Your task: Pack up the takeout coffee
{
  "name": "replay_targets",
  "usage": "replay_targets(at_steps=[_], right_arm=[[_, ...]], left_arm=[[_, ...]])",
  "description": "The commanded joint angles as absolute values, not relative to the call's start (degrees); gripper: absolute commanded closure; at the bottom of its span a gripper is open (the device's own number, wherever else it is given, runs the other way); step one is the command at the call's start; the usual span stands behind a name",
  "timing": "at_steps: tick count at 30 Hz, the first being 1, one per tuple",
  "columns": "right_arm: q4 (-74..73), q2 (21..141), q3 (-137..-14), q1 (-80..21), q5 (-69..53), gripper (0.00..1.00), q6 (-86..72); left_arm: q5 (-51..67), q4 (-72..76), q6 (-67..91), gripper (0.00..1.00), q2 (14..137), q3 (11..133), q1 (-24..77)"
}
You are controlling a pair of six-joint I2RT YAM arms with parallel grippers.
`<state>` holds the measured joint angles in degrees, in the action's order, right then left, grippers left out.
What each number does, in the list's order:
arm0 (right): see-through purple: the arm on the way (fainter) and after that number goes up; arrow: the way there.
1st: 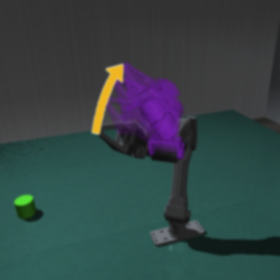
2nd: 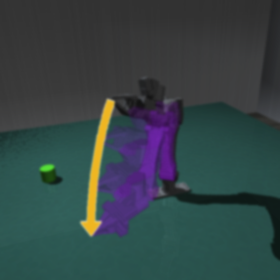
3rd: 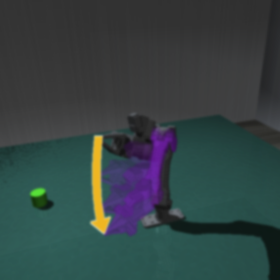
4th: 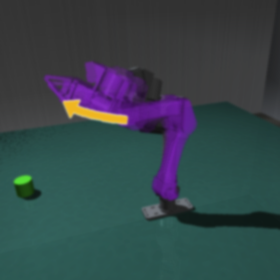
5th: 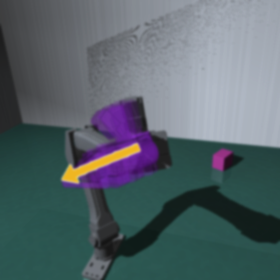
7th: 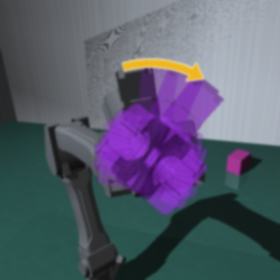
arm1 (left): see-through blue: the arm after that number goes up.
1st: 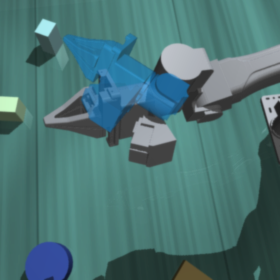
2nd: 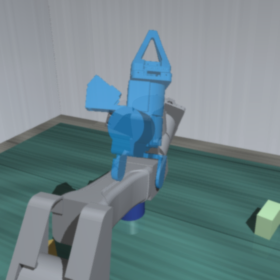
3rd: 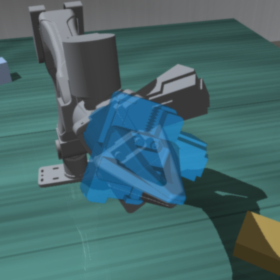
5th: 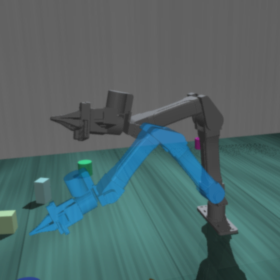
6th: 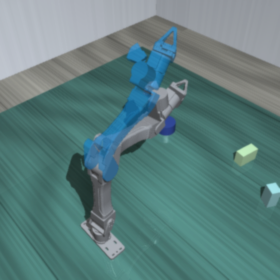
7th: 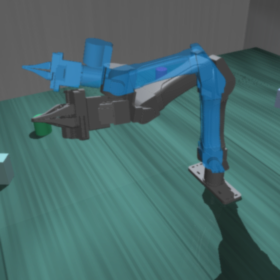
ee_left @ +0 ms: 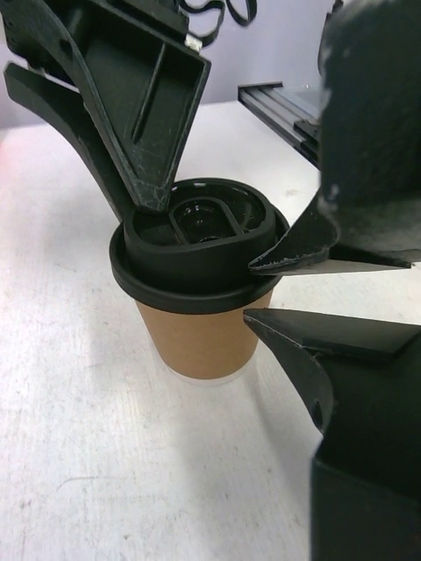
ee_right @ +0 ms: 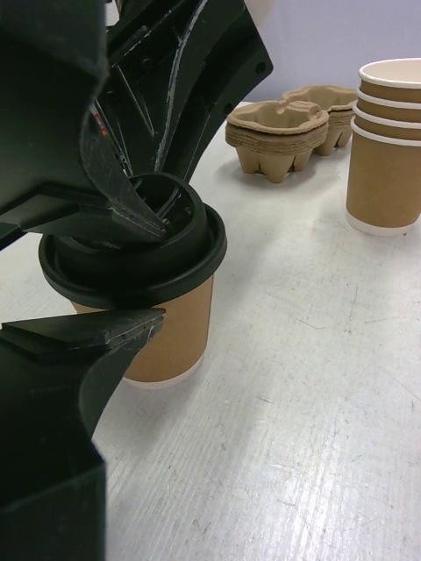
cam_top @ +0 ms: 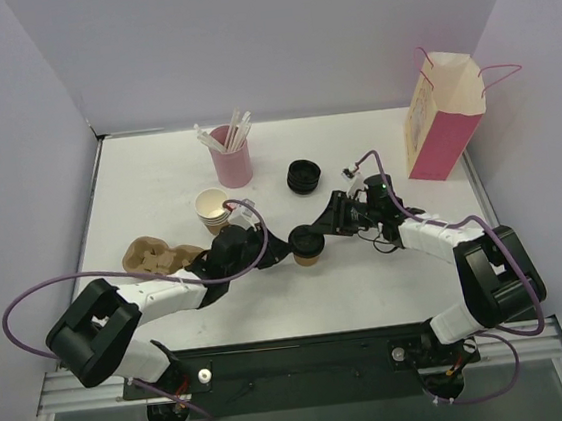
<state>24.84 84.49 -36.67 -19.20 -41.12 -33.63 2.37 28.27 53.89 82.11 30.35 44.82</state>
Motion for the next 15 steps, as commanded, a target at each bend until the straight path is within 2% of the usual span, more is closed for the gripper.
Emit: replay_targets(at_steps=[1, 3, 8, 15], right_arm=[[8.79, 86.14, -36.12, -19.51, -33.04, 0.66, -29.27], [6.87, 84.82, -38.57, -19.60, -33.66, 0.63, -29.53], [1.77, 81.57, -44.11, -19.60, -34.19, 0.49, -29.36], [-4.13, 80.07, -48.08, -19.60, -32.96, 0.46, -27.60]], left_arm=[[-1.23, 5.46, 45.62, 0.67, 80.78, 35.40, 42.89], [-0.79, 2.56, 43.86, 0.65, 79.02, 37.78, 42.10], [-0.27, -3.16, 41.49, 0.62, 75.95, 43.67, 40.70], [5.78, -1.24, 38.15, 0.55, 73.65, 45.18, 39.46]])
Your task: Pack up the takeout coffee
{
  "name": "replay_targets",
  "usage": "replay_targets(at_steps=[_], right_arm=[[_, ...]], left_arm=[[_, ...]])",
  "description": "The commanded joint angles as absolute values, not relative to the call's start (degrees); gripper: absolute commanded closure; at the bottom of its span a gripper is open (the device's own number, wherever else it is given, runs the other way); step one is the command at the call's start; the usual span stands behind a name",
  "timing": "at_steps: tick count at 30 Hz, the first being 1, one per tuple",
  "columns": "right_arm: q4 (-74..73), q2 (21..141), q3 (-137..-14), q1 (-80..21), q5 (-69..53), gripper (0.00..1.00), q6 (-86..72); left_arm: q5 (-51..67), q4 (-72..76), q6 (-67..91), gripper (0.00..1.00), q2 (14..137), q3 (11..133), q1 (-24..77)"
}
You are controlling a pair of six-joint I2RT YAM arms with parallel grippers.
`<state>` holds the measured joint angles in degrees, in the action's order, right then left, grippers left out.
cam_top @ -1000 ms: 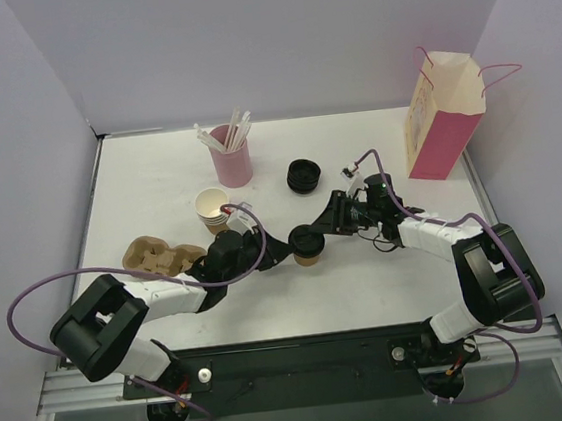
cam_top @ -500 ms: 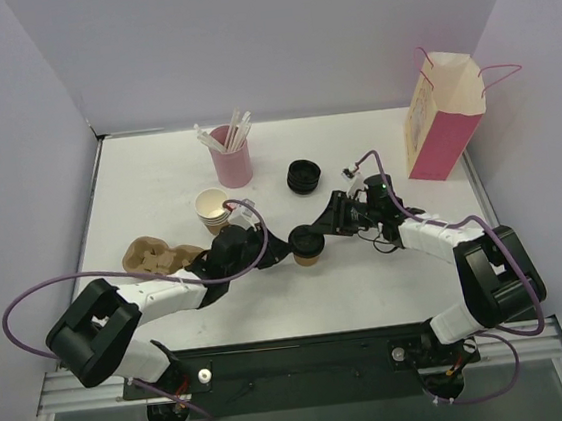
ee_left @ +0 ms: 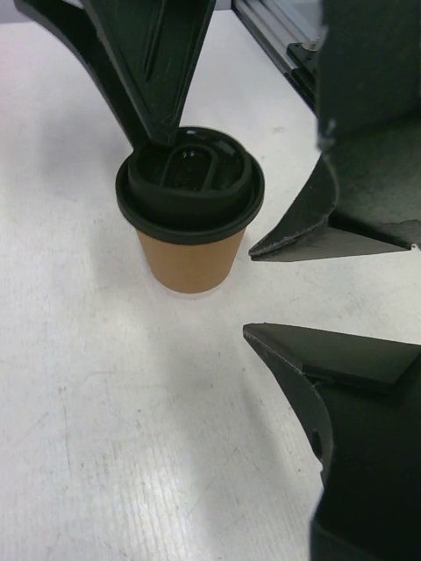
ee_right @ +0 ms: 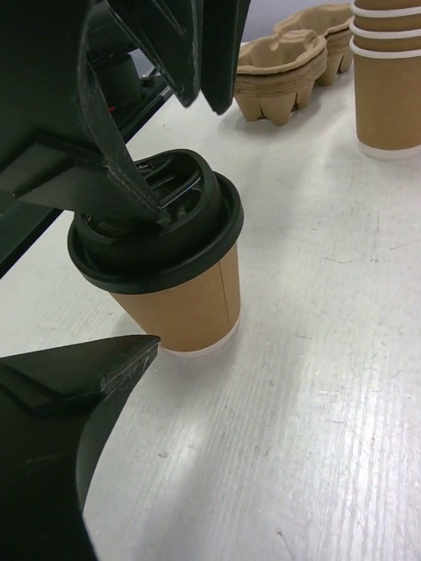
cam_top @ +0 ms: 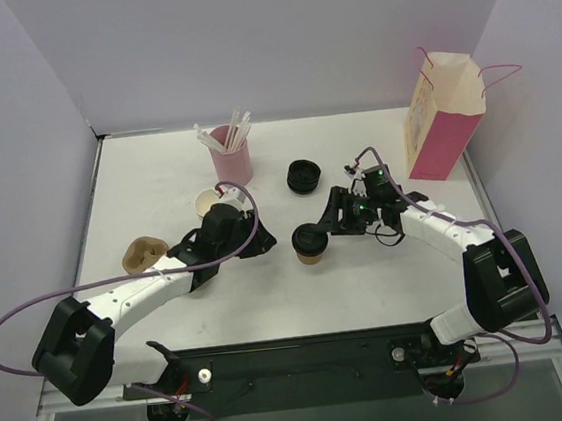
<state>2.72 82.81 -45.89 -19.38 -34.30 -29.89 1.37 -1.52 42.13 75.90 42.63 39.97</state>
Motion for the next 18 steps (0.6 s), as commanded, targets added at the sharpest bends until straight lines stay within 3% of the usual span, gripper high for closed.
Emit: replay_targets(at_steps=[1, 7, 18], right_arm=[[-4.04, 79.46, -47.38, -19.60, -33.13, 0.45, -27.42], [-3.87, 76.99, -45.44, -19.60, -34.72, 0.41, -25.58], [-3.43, 77.60, -45.79, -19.95, -36.74, 0.44, -24.08]], left_arm=[[6.84, -0.88, 37.71, 0.54, 73.91, 45.09, 39.46], [13.52, 7.02, 34.90, 0.49, 78.48, 46.67, 39.55], [16.79, 14.32, 37.44, 0.49, 83.32, 44.39, 41.92]])
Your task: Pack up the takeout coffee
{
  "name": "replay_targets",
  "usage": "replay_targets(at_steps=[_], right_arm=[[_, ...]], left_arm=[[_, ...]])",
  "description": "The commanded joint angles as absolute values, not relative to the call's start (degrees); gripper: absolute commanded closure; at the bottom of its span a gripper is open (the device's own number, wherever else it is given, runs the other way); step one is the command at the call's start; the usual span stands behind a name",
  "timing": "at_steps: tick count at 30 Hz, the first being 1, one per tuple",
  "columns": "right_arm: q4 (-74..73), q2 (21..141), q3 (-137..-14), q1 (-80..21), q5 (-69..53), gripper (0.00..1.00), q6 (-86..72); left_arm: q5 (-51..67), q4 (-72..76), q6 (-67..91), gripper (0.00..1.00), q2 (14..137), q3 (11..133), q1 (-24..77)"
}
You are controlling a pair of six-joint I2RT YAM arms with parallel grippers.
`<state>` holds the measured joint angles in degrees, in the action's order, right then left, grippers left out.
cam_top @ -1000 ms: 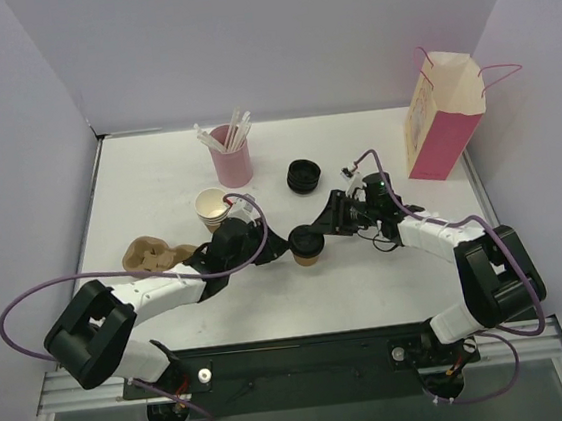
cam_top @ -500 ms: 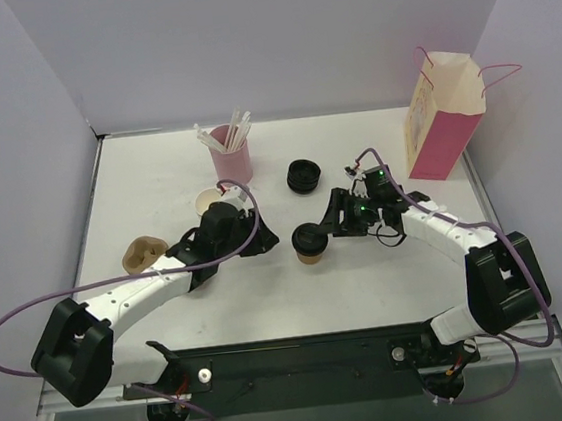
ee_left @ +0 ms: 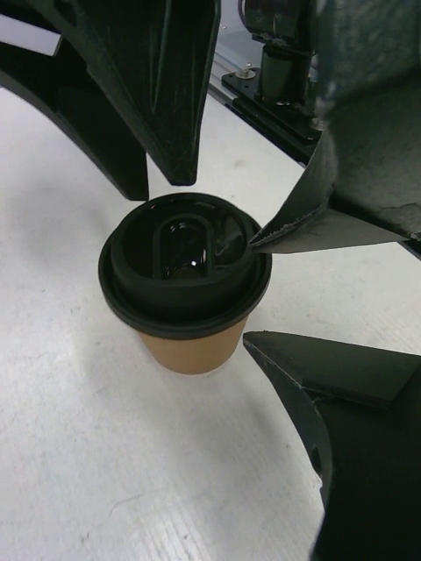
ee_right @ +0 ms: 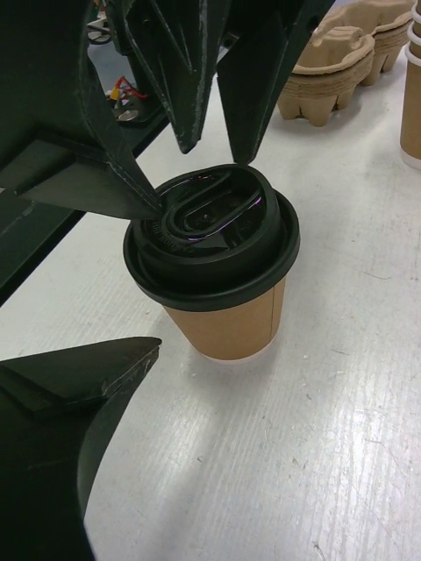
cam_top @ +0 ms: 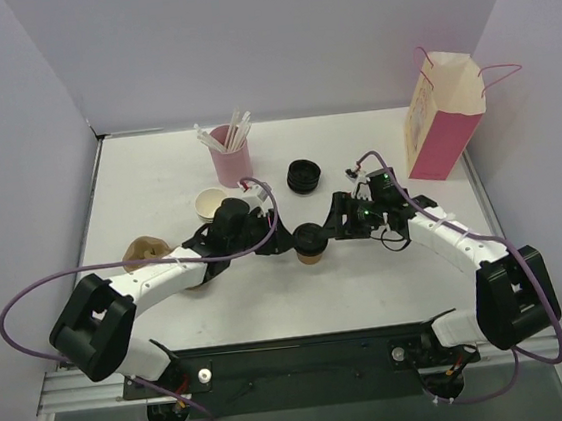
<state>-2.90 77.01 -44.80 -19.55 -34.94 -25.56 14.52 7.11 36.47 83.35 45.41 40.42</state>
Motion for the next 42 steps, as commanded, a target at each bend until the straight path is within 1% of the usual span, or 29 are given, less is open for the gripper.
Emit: replay_targets(at_steps=[1, 13, 20, 28, 33, 37, 42], right_arm=[[-3.43, 78.13, -45.97, -20.04, -36.74, 0.45, -24.08], [-1.06, 78.49, -42.11, -21.01, -36.39, 0.52, -24.61], [-0.53, 80.24, -39.99, -20.74, -33.84, 0.57, -24.78], [-0.44, 81.91, -36.92, -20.57, -30.50, 0.59, -25.75], [-0.44, 81.56, -36.38, -20.48, -30.06, 0.60, -25.84], [-1.93, 79.81, -39.81, -20.30, -31.46, 0.59, -26.10], [-4.39, 79.62, -45.78, -20.30, -32.61, 0.55, -26.11]], left_arm=[[16.70, 15.46, 37.88, 0.49, 83.41, 43.95, 42.27], [12.92, 17.40, 39.46, 0.49, 86.48, 42.19, 43.51], [10.11, 17.40, 39.55, 0.49, 87.45, 40.17, 43.51], [5.72, 17.23, 40.78, 0.50, 90.17, 37.28, 44.12], [4.39, 18.64, 42.19, 0.50, 89.39, 34.89, 44.12], [4.66, 15.04, 41.14, 0.50, 86.67, 37.87, 43.95], [5.10, 5.29, 37.27, 0.49, 80.87, 46.75, 42.54]])
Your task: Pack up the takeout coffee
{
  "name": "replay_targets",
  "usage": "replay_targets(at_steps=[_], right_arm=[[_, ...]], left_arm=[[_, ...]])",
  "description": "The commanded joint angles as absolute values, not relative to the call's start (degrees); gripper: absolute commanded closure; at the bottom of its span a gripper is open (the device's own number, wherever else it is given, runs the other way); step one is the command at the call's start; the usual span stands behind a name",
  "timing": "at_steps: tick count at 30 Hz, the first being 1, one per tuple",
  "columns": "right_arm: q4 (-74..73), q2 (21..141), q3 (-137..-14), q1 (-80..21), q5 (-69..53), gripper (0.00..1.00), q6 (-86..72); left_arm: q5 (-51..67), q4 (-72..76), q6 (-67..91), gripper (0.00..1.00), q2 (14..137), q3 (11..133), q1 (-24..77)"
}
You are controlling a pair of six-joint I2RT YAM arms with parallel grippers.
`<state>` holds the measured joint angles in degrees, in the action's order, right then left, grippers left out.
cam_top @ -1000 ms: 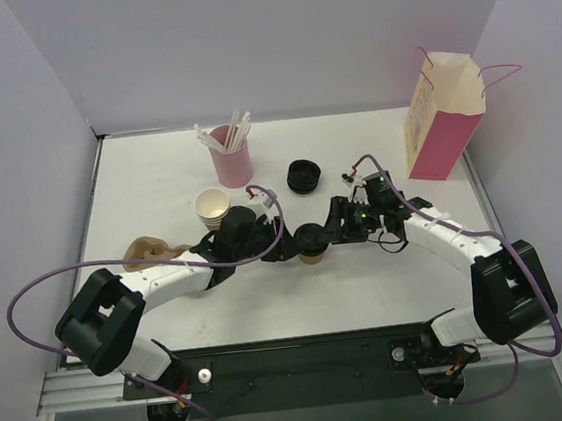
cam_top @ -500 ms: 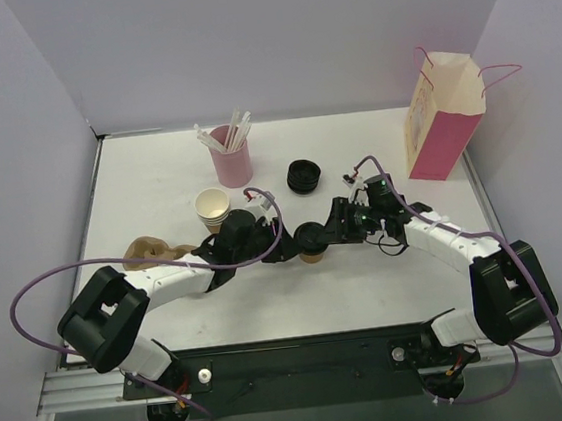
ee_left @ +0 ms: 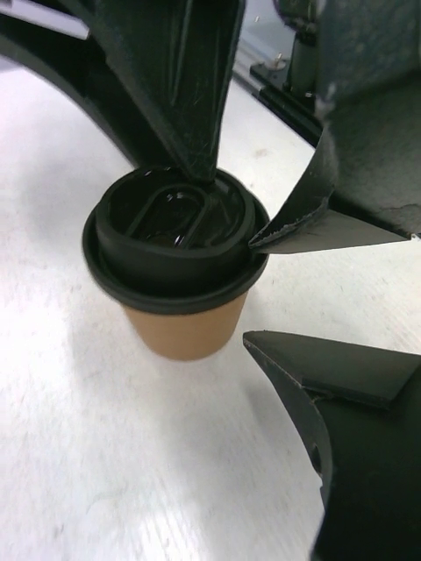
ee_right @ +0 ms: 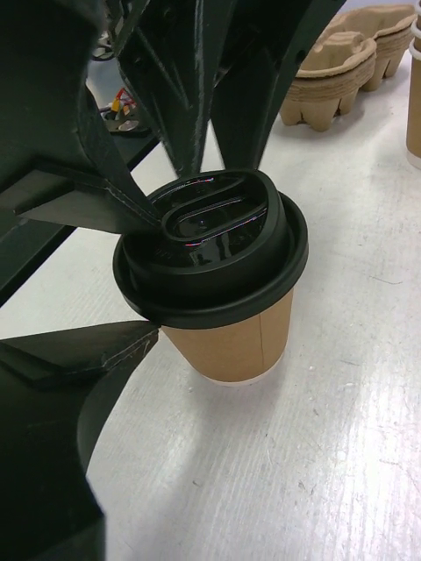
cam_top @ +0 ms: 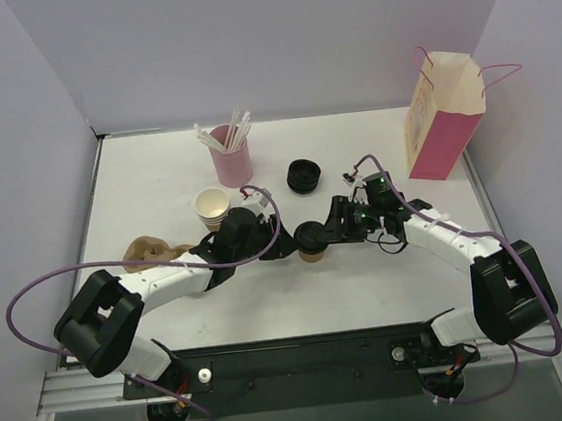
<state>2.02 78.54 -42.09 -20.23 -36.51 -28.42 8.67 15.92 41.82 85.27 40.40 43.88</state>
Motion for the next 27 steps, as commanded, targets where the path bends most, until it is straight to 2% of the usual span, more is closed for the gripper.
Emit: replay_targets(at_steps=[1, 6, 17, 20, 24, 27], right_arm=[[-4.83, 79.72, -47.44, -20.30, -32.87, 0.53, -26.10], [-6.33, 80.06, -50.09, -20.30, -32.44, 0.45, -25.66], [-8.87, 84.73, -53.44, -22.14, -30.15, 0.47, -23.38], [-8.97, 85.17, -53.44, -22.94, -28.66, 0.50, -23.38], [-8.18, 85.26, -53.44, -22.94, -26.81, 0.62, -24.08], [-7.47, 85.08, -54.23, -22.50, -24.97, 0.64, -24.26]], left_arm=[[5.10, 2.23, 35.87, 0.48, 79.99, 48.24, 41.84], [5.27, -6.05, 32.00, 0.45, 74.19, 54.57, 39.55], [4.74, -21.88, 16.97, 0.41, 69.26, 60.91, 33.75], [5.10, -23.64, 14.16, 0.41, 69.26, 61.26, 33.49], [2.73, -24.17, 12.39, 0.42, 68.64, 59.77, 33.49], [2.46, -23.03, 12.57, 0.41, 67.15, 58.36, 33.49]])
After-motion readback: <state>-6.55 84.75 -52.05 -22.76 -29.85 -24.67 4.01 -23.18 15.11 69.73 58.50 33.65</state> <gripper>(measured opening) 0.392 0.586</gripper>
